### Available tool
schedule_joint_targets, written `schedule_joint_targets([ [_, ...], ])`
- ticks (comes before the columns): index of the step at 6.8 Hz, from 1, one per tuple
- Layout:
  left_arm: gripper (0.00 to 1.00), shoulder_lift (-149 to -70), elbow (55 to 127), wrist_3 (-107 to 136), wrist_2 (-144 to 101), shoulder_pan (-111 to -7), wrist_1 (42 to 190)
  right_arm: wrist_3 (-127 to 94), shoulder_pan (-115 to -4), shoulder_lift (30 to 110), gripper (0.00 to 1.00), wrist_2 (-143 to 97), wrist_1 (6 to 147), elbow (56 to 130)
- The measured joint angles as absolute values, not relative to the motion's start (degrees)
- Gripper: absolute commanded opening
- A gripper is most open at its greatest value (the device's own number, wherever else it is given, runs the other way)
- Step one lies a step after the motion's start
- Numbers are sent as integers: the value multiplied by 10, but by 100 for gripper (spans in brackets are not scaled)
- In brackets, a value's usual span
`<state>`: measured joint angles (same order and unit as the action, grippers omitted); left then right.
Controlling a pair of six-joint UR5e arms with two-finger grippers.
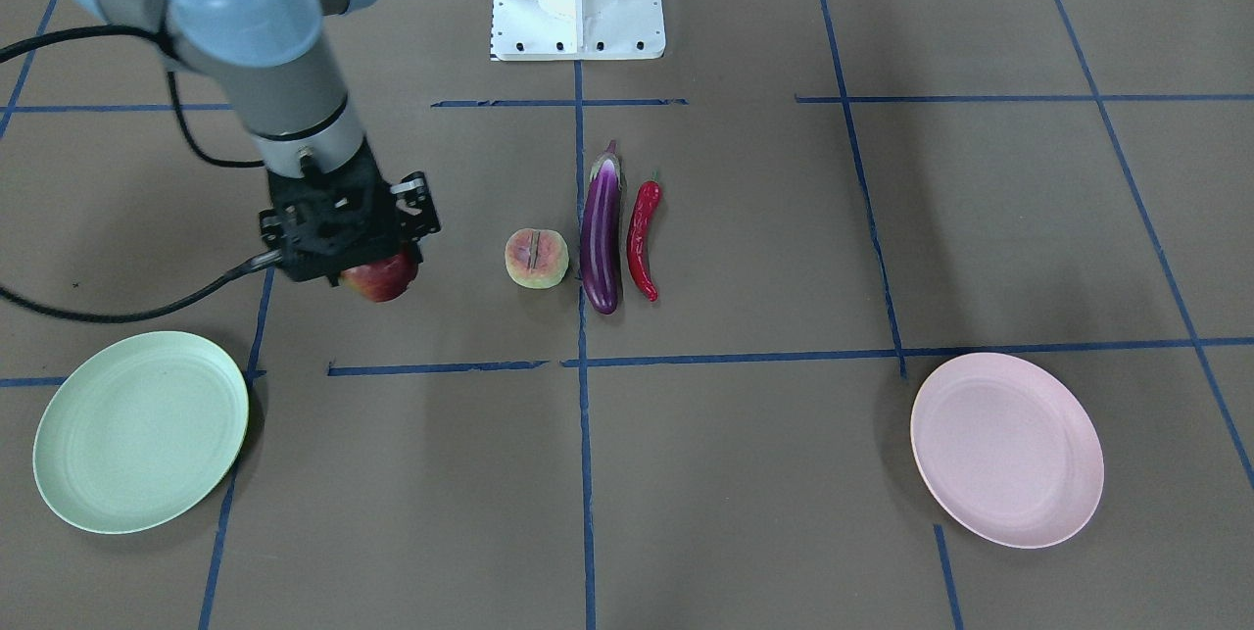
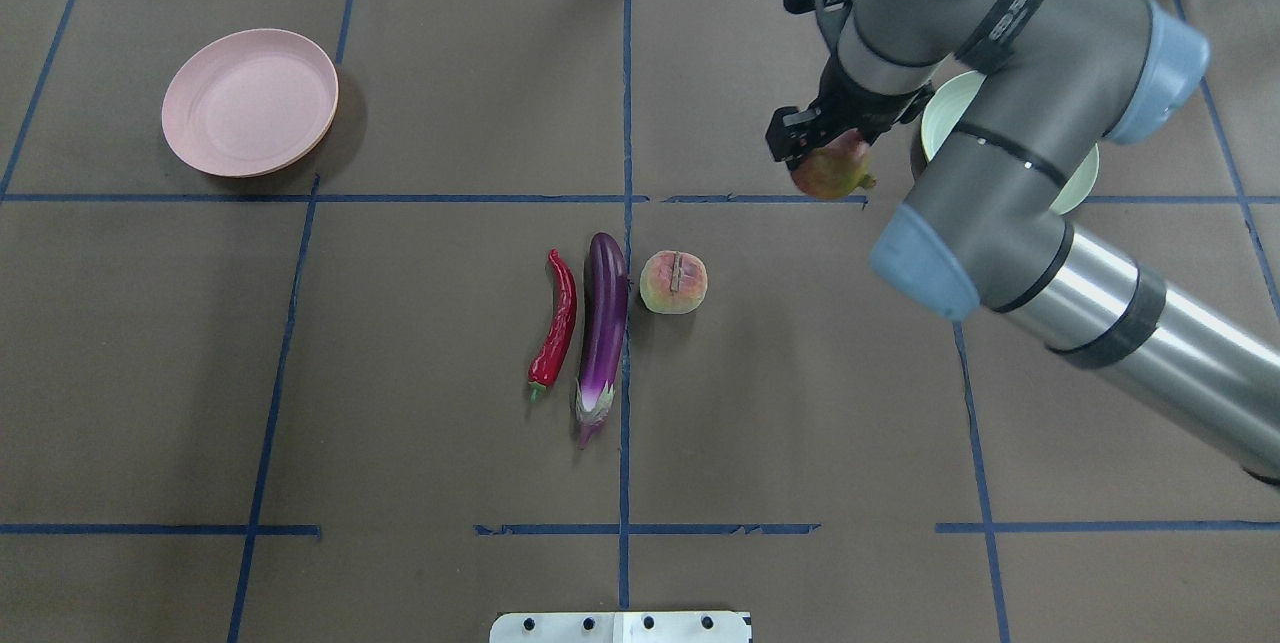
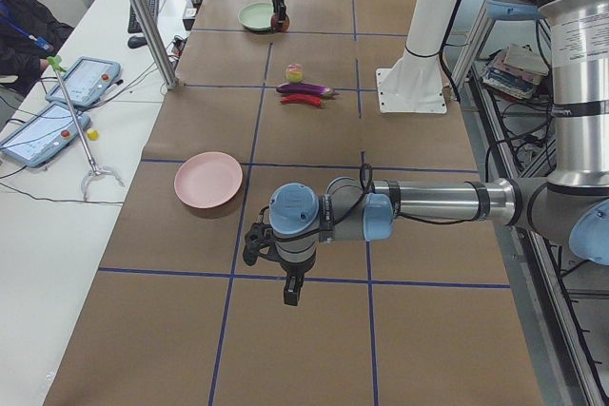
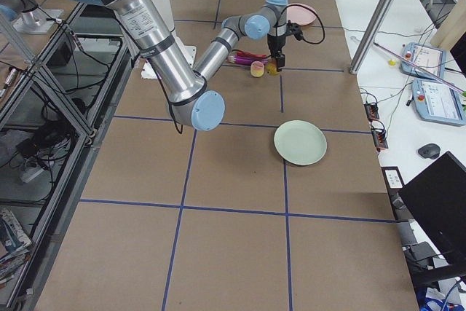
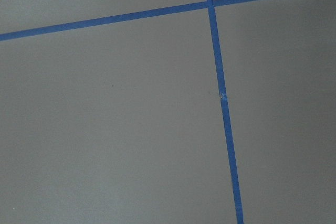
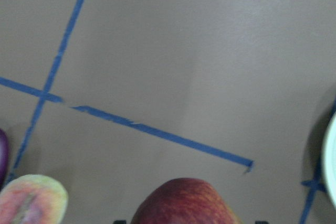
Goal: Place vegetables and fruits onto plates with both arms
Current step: 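Lift the pomegranate with the right gripper and carry it over the green plate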
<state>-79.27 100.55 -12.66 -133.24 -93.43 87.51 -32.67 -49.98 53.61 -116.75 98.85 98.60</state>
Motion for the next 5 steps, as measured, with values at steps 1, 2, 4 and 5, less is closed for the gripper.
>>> schedule_joint_targets([
  [1,100,-793,1005,-127,-1332,-934,875,-242,-549,543,2,-1197,987,947],
  [2,100,-793,1006,-127,-1332,-934,876,-175,-587,556,2,-1222,972,910],
  [4,100,-793,1006,-127,-1332,-934,876,-109,-632,607,5,-1265,830,816],
  [5,100,-793,1006,-127,-1332,-934,876,-98,-640,627,14,-1274,770,773],
])
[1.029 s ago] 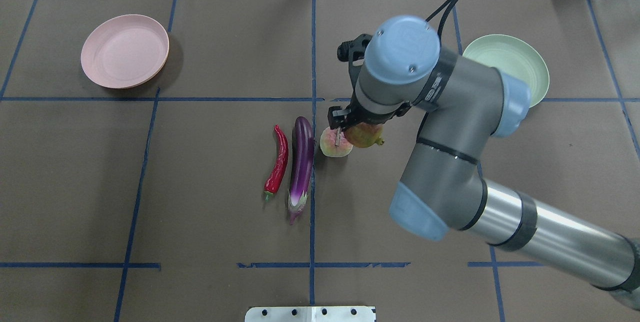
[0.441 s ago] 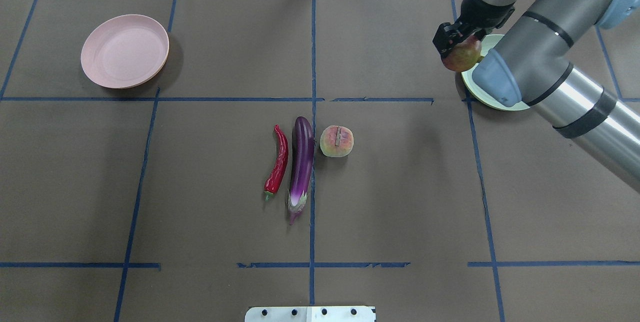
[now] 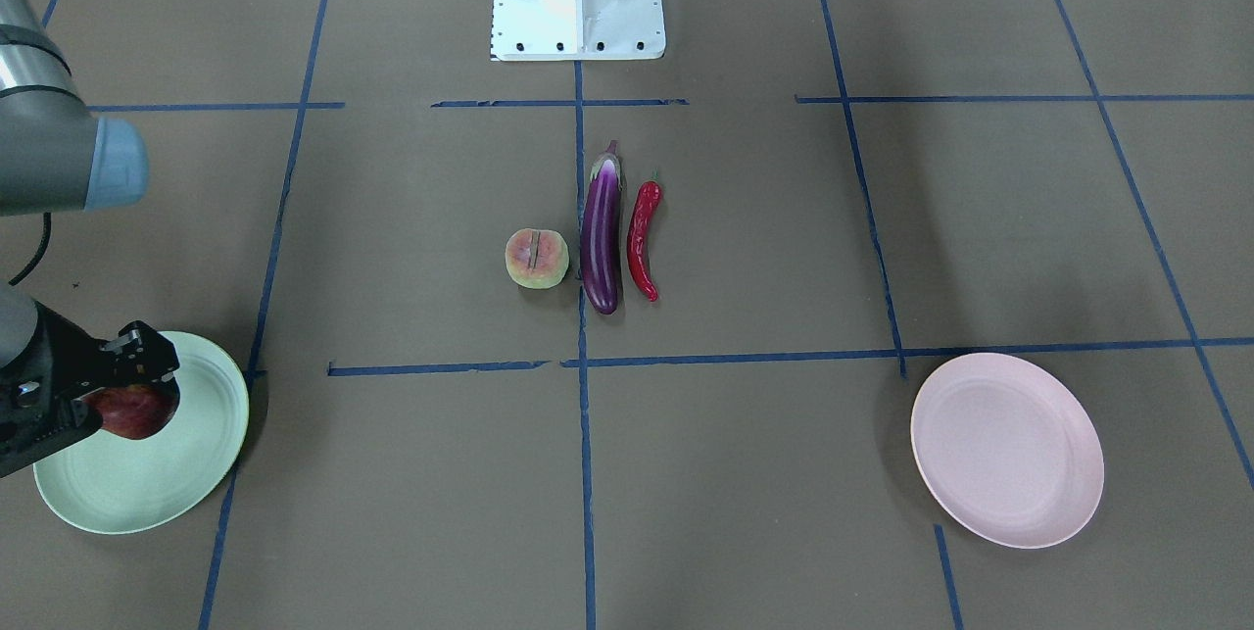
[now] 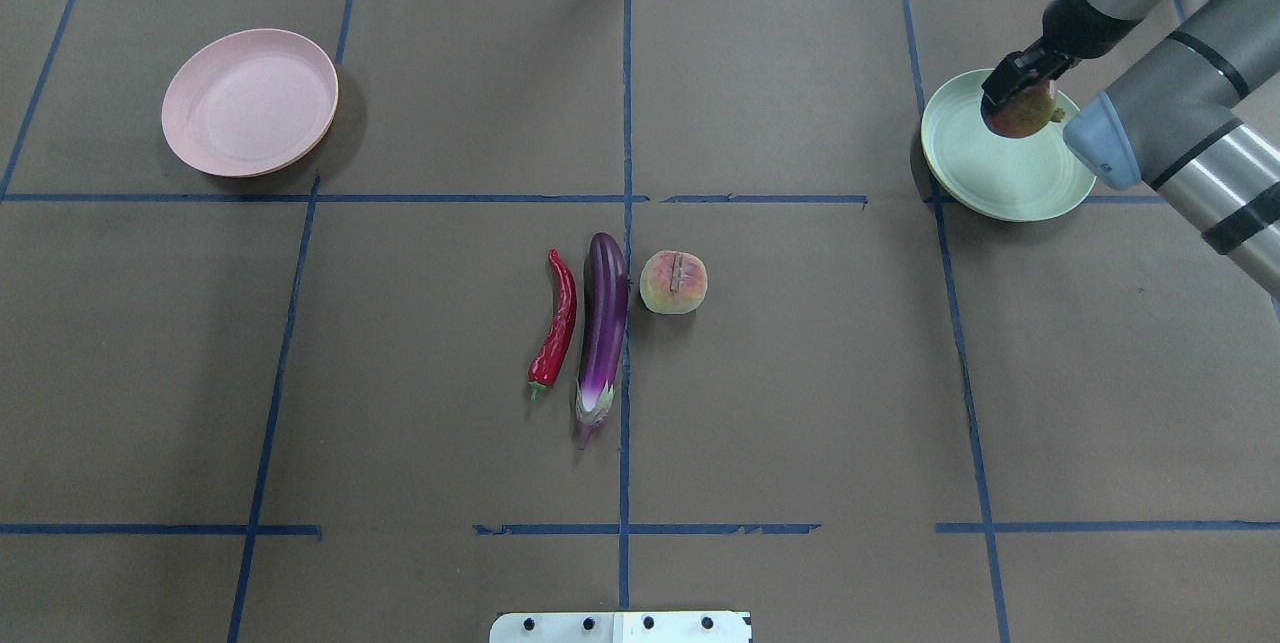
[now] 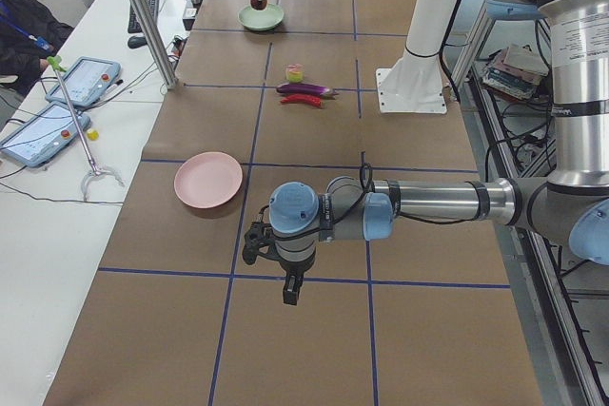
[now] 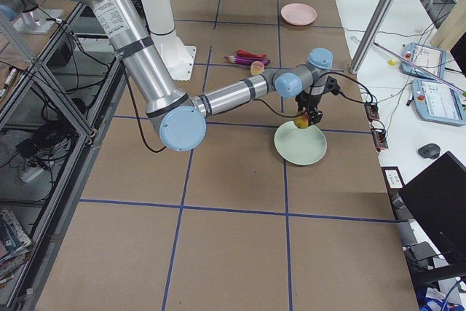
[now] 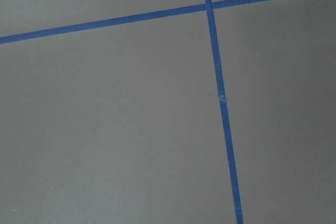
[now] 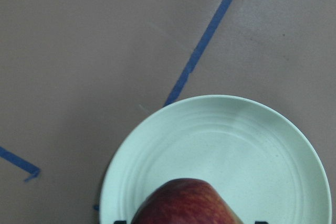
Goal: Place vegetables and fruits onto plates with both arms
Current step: 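Lift the pomegranate with the right gripper and carry it over the green plate, then lower the pomegranate onto the green plate and open the right gripper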
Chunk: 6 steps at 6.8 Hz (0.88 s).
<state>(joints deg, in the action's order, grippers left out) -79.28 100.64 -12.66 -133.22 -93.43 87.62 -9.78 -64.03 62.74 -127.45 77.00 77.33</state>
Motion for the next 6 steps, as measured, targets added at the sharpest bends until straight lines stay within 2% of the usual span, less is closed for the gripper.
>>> schedule_joint_targets([
  [1,100,-793,1006,-127,-1332,-934,876,-95,-643,641,29,-1277,745,746],
  [2,100,-793,1007,-127,-1332,-934,876,-96,-644,648,72,-1277,737,732],
  [3,100,-792,1007,-127,-1332,-934,876,-98,-644,652,100,-1277,735,726],
  [6,100,-793,1009,-127,-1332,-934,876,-101,-643,659,100,-1278,733,724],
])
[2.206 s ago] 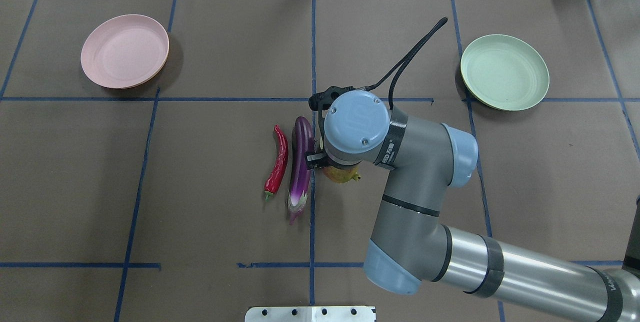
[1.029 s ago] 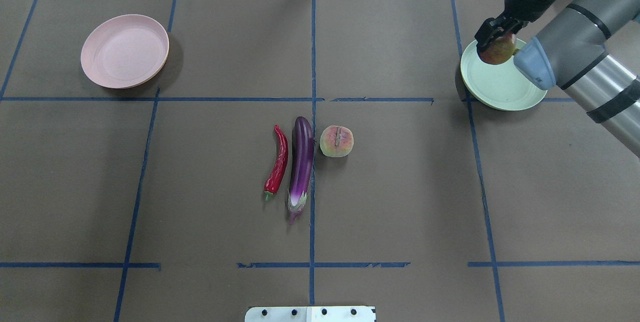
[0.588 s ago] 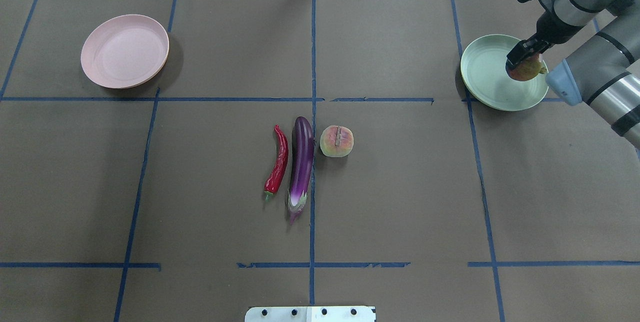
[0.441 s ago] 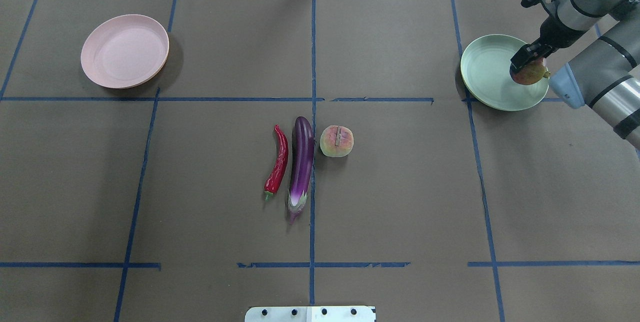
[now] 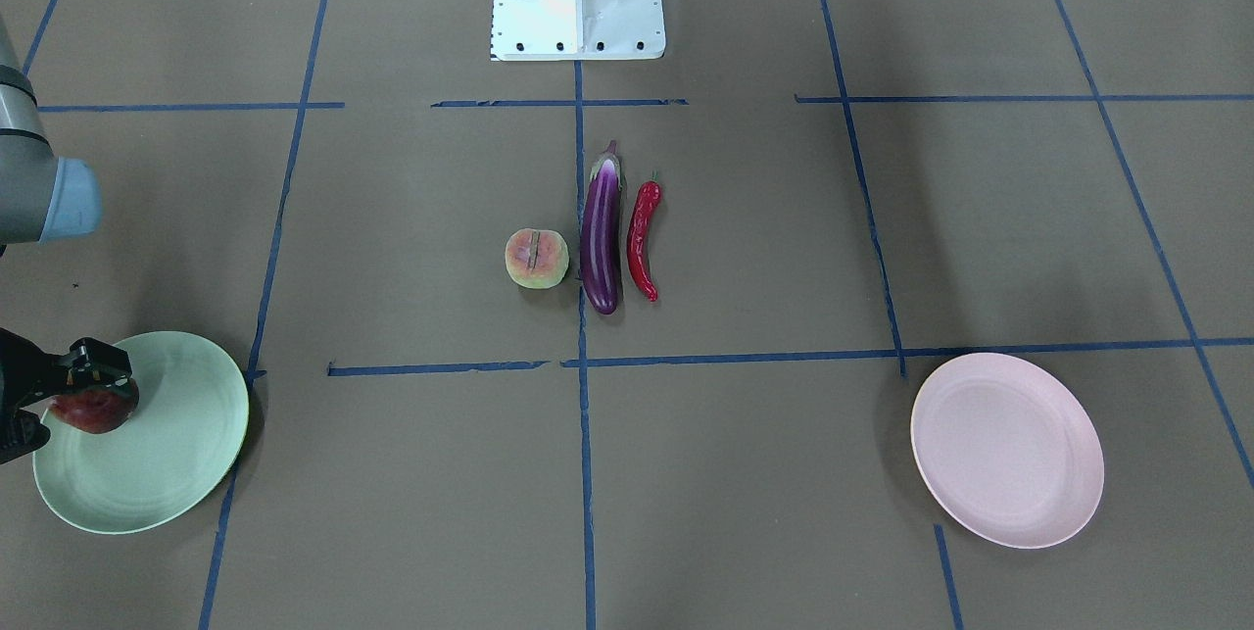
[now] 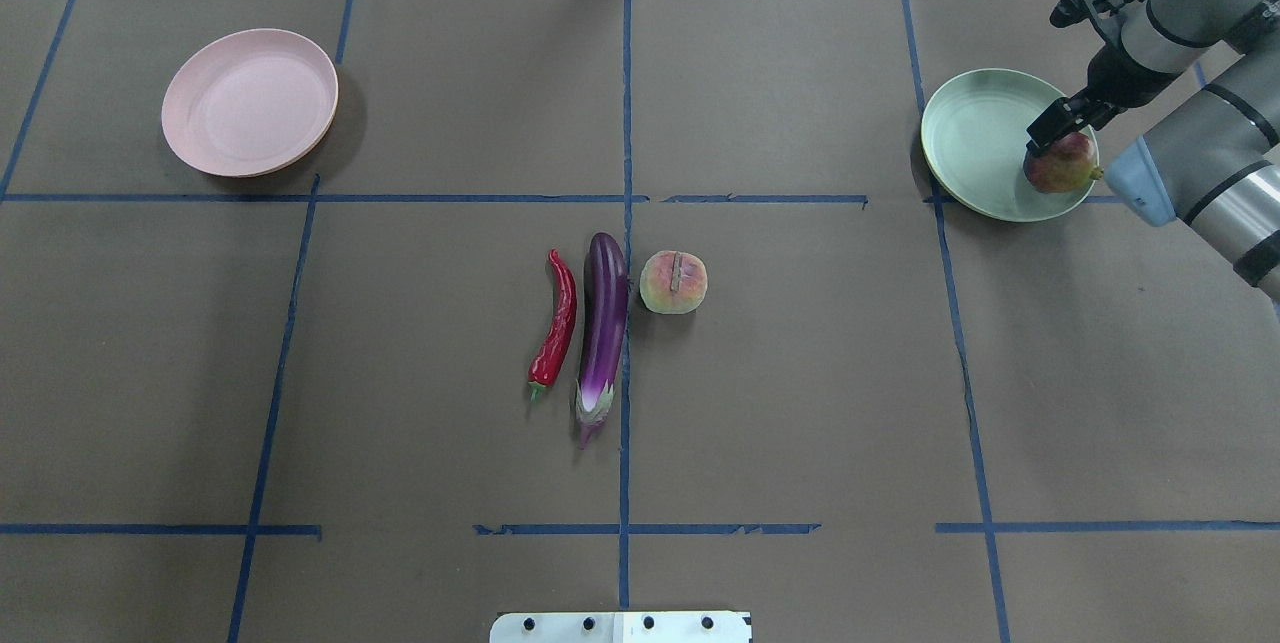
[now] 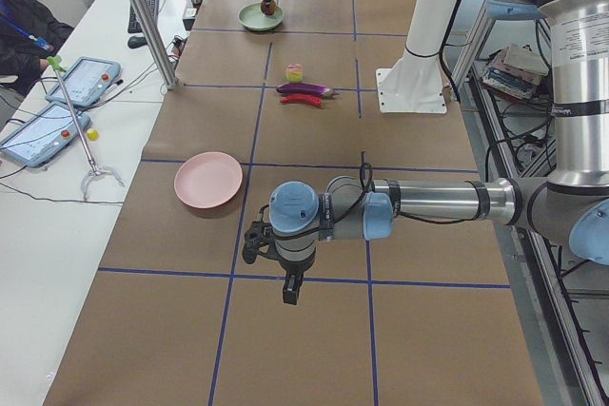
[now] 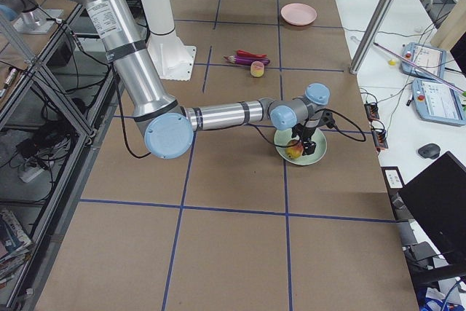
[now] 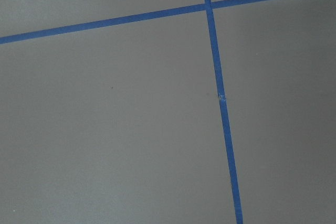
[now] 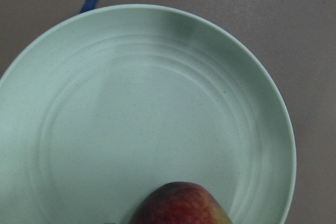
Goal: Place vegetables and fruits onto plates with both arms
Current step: 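Lower the pomegranate onto the green plate and open the right gripper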
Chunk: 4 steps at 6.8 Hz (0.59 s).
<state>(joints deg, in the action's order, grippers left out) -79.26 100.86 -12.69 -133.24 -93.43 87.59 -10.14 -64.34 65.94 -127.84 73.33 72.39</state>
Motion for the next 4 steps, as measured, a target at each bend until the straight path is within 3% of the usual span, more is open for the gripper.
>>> schedule_joint_targets([
  [4,100,-792,1012,-127,-1332,-934,873,-174,-618,627,100,-1279,733,790],
])
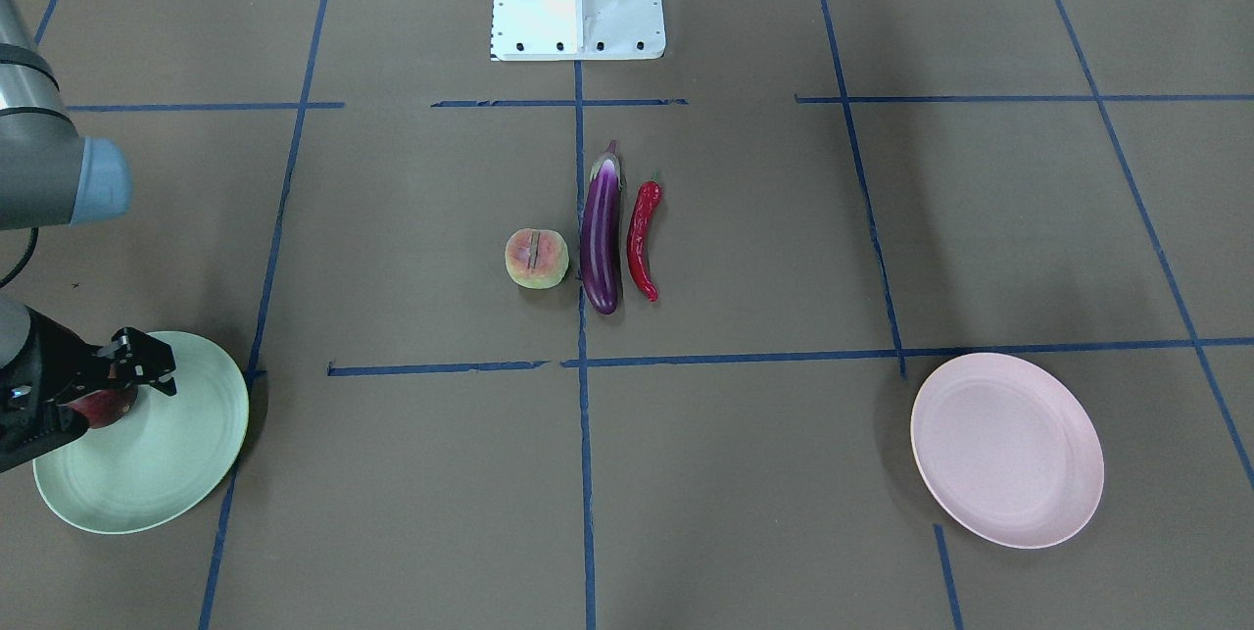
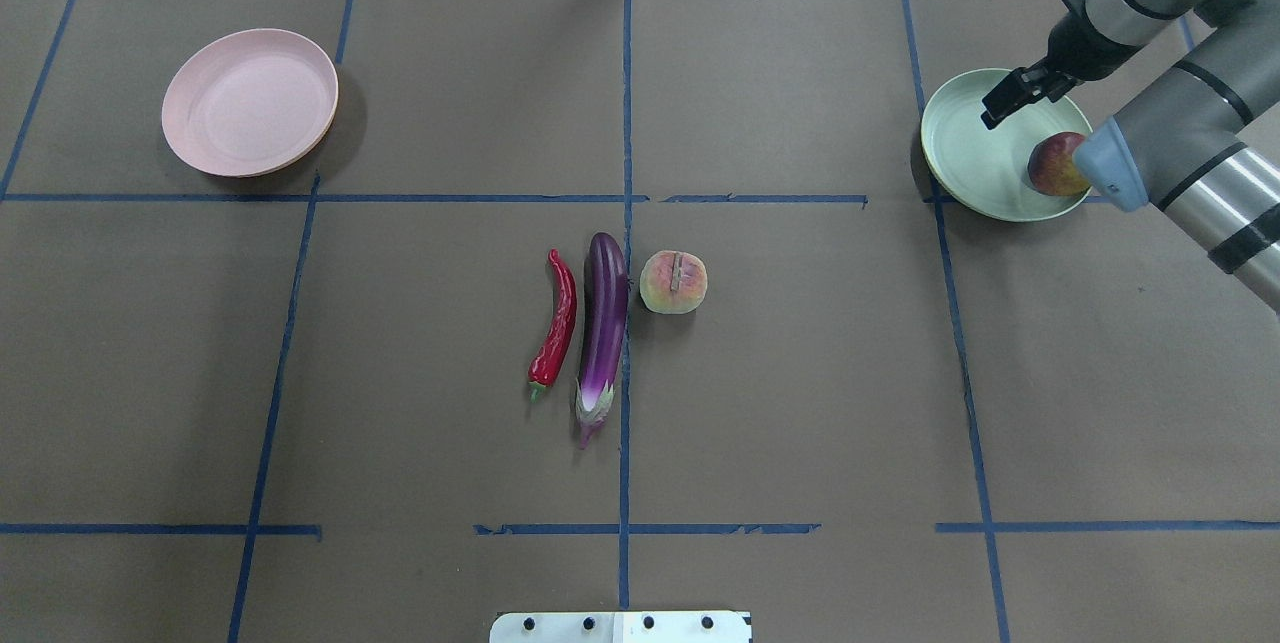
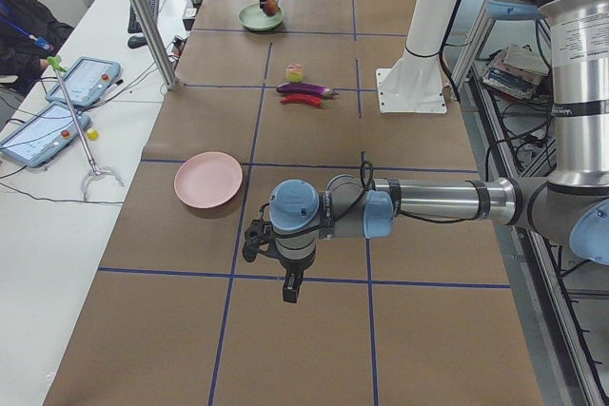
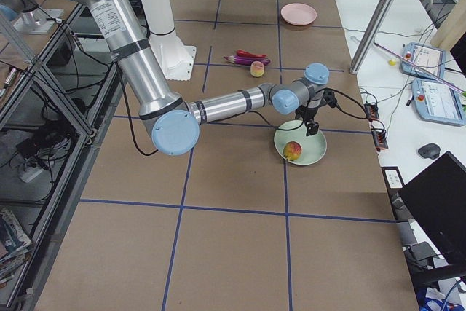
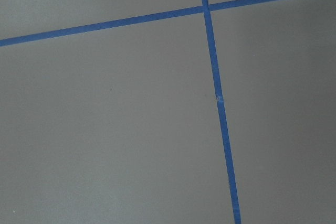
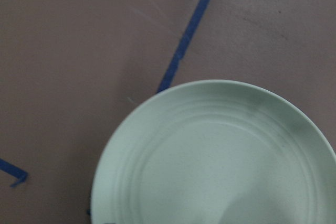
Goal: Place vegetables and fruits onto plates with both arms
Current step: 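Lower the pomegranate onto the green plate and open the right gripper, then move the right gripper back to the peach and grasp it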
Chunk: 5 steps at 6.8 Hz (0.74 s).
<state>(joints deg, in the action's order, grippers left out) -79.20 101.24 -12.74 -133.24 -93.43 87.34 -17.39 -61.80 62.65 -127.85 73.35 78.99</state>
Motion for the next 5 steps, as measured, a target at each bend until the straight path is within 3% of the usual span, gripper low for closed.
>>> schedule_joint_targets([
  [5,100,-792,1012,-127,-1332,-934,872,-530,-409,543,100,-1147,752,905],
])
